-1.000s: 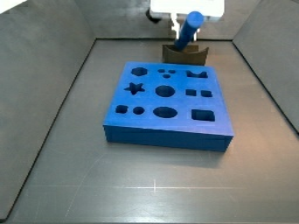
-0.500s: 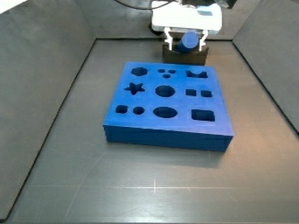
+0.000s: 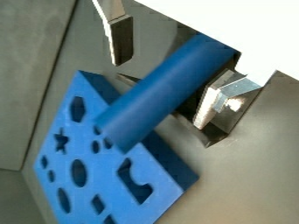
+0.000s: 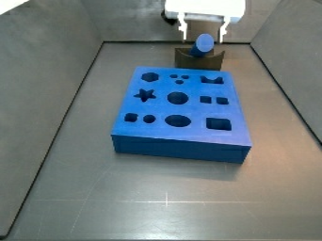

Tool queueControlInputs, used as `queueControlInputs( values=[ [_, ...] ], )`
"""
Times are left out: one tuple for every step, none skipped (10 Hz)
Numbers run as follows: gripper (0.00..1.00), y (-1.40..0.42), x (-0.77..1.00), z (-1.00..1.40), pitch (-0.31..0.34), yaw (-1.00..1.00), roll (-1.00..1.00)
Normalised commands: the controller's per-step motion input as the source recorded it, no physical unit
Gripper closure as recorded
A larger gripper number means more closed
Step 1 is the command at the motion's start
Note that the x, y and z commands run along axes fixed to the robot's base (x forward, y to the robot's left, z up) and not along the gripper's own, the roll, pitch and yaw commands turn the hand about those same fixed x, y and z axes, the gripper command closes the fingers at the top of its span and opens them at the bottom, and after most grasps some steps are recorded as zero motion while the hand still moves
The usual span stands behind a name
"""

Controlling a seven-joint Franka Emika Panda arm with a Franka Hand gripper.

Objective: Pick up the round object. Move up. Place the round object on the fixture. Regrasp the round object. Move to above the board. Insert the round object.
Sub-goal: Regrasp the round object.

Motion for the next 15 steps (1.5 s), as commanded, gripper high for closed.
queueControlInputs(
  values=[
    [0.00,0.00,-0.04,0.86,0.023,-0.04,0.06],
    [0.00,0.00,-0.04,0.74,0.019,-0.04,0.06],
    [0.00,0.00,-0.03,0.50,0.014,-0.03,0.06],
    [0.00,0.00,-0.03,0.31,0.013,-0.02,0.06],
    [0.00,-1.00,-0.01,0.97,0.034,0.04,1.00],
    [0.00,-1.00,-0.01,0.93,0.033,0.04,1.00],
    [0.00,-1.00,-0.04,0.90,0.022,0.04,1.00],
    [0.00,-1.00,-0.07,0.87,0.017,0.04,1.00],
    [0.00,-0.94,-0.08,0.72,0.011,0.04,1.00],
    [0.00,-0.76,-0.06,0.49,0.009,0.04,1.00],
    [0.00,-0.57,-0.04,0.24,0.008,0.04,1.00],
    [0.00,-0.31,-0.01,0.06,0.006,0.04,1.00],
    [0.00,-0.11,-0.02,0.06,0.005,0.04,1.00],
    [0.00,-0.03,-0.02,0.05,0.002,0.04,1.00],
    [0.00,-0.04,-0.02,0.02,-0.001,0.04,1.00]
  ],
)
